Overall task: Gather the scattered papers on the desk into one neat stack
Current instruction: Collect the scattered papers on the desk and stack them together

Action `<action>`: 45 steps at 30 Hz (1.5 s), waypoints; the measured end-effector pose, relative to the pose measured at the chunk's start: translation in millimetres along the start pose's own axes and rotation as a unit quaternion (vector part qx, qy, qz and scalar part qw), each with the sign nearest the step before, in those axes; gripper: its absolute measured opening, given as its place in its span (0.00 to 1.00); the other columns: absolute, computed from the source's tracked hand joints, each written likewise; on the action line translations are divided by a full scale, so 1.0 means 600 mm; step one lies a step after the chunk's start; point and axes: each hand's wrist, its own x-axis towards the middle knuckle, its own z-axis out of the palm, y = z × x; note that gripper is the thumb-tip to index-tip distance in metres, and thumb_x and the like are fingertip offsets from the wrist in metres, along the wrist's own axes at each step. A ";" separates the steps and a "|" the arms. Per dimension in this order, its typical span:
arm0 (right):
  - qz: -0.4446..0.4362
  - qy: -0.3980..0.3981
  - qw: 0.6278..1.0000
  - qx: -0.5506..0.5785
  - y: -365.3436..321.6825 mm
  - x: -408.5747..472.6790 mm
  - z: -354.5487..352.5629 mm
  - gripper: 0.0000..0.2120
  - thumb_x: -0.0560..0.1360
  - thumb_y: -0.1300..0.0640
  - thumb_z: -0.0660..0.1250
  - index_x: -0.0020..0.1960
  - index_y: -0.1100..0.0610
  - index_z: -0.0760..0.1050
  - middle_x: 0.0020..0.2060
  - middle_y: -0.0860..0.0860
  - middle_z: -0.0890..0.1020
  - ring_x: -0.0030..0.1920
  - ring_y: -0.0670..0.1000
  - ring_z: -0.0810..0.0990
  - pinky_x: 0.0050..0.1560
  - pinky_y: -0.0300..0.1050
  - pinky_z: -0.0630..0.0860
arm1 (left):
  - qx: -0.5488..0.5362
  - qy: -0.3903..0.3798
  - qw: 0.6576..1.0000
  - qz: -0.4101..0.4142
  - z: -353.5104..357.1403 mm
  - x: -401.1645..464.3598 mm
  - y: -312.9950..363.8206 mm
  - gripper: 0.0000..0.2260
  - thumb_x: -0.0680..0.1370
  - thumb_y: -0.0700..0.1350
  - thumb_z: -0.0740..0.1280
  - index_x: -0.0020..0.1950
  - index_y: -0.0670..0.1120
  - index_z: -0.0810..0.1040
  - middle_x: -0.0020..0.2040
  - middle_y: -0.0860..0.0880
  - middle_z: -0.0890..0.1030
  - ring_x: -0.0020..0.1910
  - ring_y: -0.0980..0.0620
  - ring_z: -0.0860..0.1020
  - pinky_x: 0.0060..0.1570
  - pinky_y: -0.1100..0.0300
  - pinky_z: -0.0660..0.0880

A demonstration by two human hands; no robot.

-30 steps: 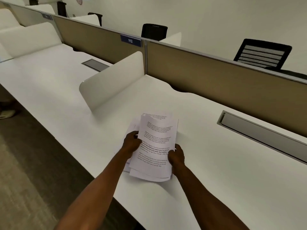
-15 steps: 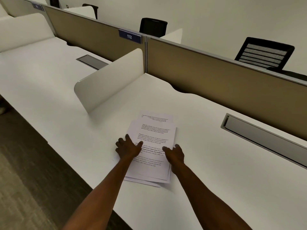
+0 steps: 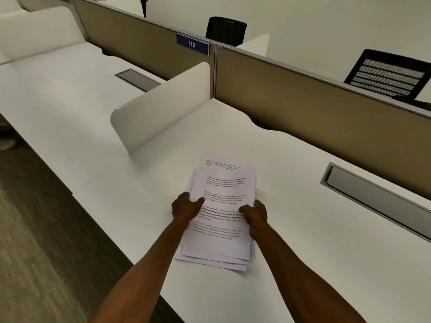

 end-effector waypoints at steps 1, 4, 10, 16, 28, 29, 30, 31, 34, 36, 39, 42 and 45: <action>-0.017 0.000 1.000 -0.014 0.001 -0.001 0.002 0.19 0.70 0.67 0.66 0.61 0.59 0.74 0.57 0.57 0.81 0.54 0.58 0.79 0.60 0.54 0.77 | 0.011 0.000 1.000 0.006 0.002 -0.001 -0.002 0.33 0.75 0.56 0.70 0.75 0.42 0.66 0.72 0.41 0.71 0.72 0.41 0.68 0.71 0.49 0.67; -0.070 -0.012 0.997 -0.041 0.001 0.004 0.004 0.22 0.71 0.69 0.61 0.64 0.57 0.72 0.57 0.55 0.80 0.55 0.57 0.79 0.60 0.54 0.78 | 0.067 0.021 0.997 0.037 0.006 -0.005 -0.002 0.31 0.74 0.55 0.70 0.73 0.45 0.68 0.70 0.41 0.70 0.71 0.41 0.65 0.69 0.47 0.67; -0.094 0.007 0.995 -0.027 -0.017 0.030 -0.003 0.21 0.71 0.69 0.63 0.62 0.56 0.73 0.55 0.56 0.81 0.52 0.57 0.80 0.54 0.52 0.80 | 0.128 0.024 0.989 0.065 0.003 0.009 0.013 0.31 0.74 0.58 0.70 0.73 0.49 0.67 0.69 0.41 0.67 0.69 0.40 0.64 0.67 0.47 0.67; -0.040 0.006 0.999 -0.009 -0.035 0.051 0.009 0.22 0.71 0.68 0.65 0.64 0.55 0.73 0.54 0.55 0.80 0.51 0.58 0.80 0.54 0.53 0.80 | 0.100 0.009 0.994 0.044 0.004 0.024 0.032 0.29 0.74 0.57 0.70 0.72 0.50 0.68 0.67 0.40 0.70 0.67 0.39 0.68 0.65 0.47 0.68; 0.054 -0.052 0.993 0.093 -0.067 0.080 0.006 0.20 0.68 0.73 0.69 0.58 0.61 0.77 0.54 0.59 0.81 0.54 0.62 0.80 0.57 0.64 0.78 | 0.027 0.004 0.999 0.036 -0.003 0.040 0.041 0.26 0.72 0.58 0.72 0.68 0.56 0.71 0.66 0.42 0.72 0.67 0.39 0.69 0.67 0.42 0.67; 0.045 -0.051 0.993 0.096 -0.064 0.083 0.007 0.21 0.68 0.73 0.68 0.58 0.59 0.78 0.54 0.59 0.82 0.53 0.62 0.81 0.57 0.64 0.78 | 0.016 0.002 0.999 0.041 -0.002 0.041 0.042 0.26 0.72 0.58 0.72 0.68 0.56 0.71 0.65 0.42 0.72 0.66 0.39 0.71 0.66 0.41 0.70; 0.035 -0.049 0.994 0.091 -0.061 0.085 0.009 0.22 0.66 0.72 0.68 0.57 0.58 0.78 0.54 0.59 0.82 0.53 0.62 0.81 0.56 0.64 0.79 | 0.010 0.003 0.999 0.044 0.000 0.041 0.043 0.26 0.71 0.58 0.73 0.67 0.56 0.72 0.64 0.42 0.72 0.65 0.39 0.73 0.65 0.41 0.72; 0.024 -0.043 0.995 0.083 -0.057 0.089 0.011 0.23 0.64 0.70 0.69 0.57 0.55 0.78 0.54 0.59 0.82 0.54 0.62 0.81 0.56 0.64 0.79 | 0.008 0.006 0.999 0.045 0.002 0.042 0.045 0.27 0.70 0.58 0.73 0.67 0.55 0.72 0.64 0.42 0.72 0.63 0.39 0.74 0.64 0.41 0.73; 0.006 -0.026 0.997 0.068 -0.051 0.101 0.017 0.26 0.60 0.66 0.70 0.57 0.54 0.77 0.55 0.57 0.82 0.54 0.61 0.81 0.56 0.63 0.79 | -0.002 0.011 0.999 0.038 0.004 0.043 0.050 0.26 0.70 0.57 0.74 0.67 0.55 0.73 0.64 0.41 0.71 0.63 0.39 0.74 0.64 0.42 0.73; 0.022 -0.026 0.996 0.077 -0.062 0.095 0.016 0.27 0.61 0.68 0.71 0.59 0.56 0.77 0.56 0.58 0.82 0.54 0.60 0.80 0.57 0.63 0.79 | -0.013 0.007 0.999 0.033 0.004 0.045 0.049 0.26 0.70 0.57 0.73 0.67 0.56 0.73 0.65 0.41 0.73 0.64 0.39 0.73 0.65 0.40 0.72; 0.054 -0.050 0.993 0.094 -0.075 0.088 0.012 0.24 0.66 0.74 0.68 0.60 0.60 0.77 0.54 0.58 0.82 0.53 0.60 0.80 0.58 0.62 0.78 | -0.022 -0.005 0.999 0.045 0.000 0.047 0.053 0.25 0.70 0.58 0.72 0.66 0.56 0.74 0.67 0.45 0.76 0.67 0.40 0.72 0.67 0.39 0.69; 0.027 -0.047 0.996 0.074 -0.074 0.090 0.012 0.23 0.68 0.74 0.66 0.59 0.59 0.76 0.56 0.60 0.82 0.55 0.62 0.80 0.58 0.62 0.78 | 0.001 -0.010 0.999 0.032 -0.005 0.050 0.057 0.24 0.72 0.59 0.72 0.67 0.58 0.74 0.67 0.45 0.75 0.69 0.40 0.69 0.68 0.42 0.66; -0.016 -0.032 0.997 0.071 -0.076 0.090 0.015 0.26 0.68 0.74 0.67 0.63 0.55 0.73 0.57 0.58 0.81 0.55 0.61 0.81 0.57 0.61 0.79 | -0.026 -0.006 0.999 0.039 -0.005 0.050 0.056 0.26 0.70 0.59 0.73 0.67 0.58 0.74 0.67 0.43 0.74 0.67 0.40 0.72 0.66 0.39 0.70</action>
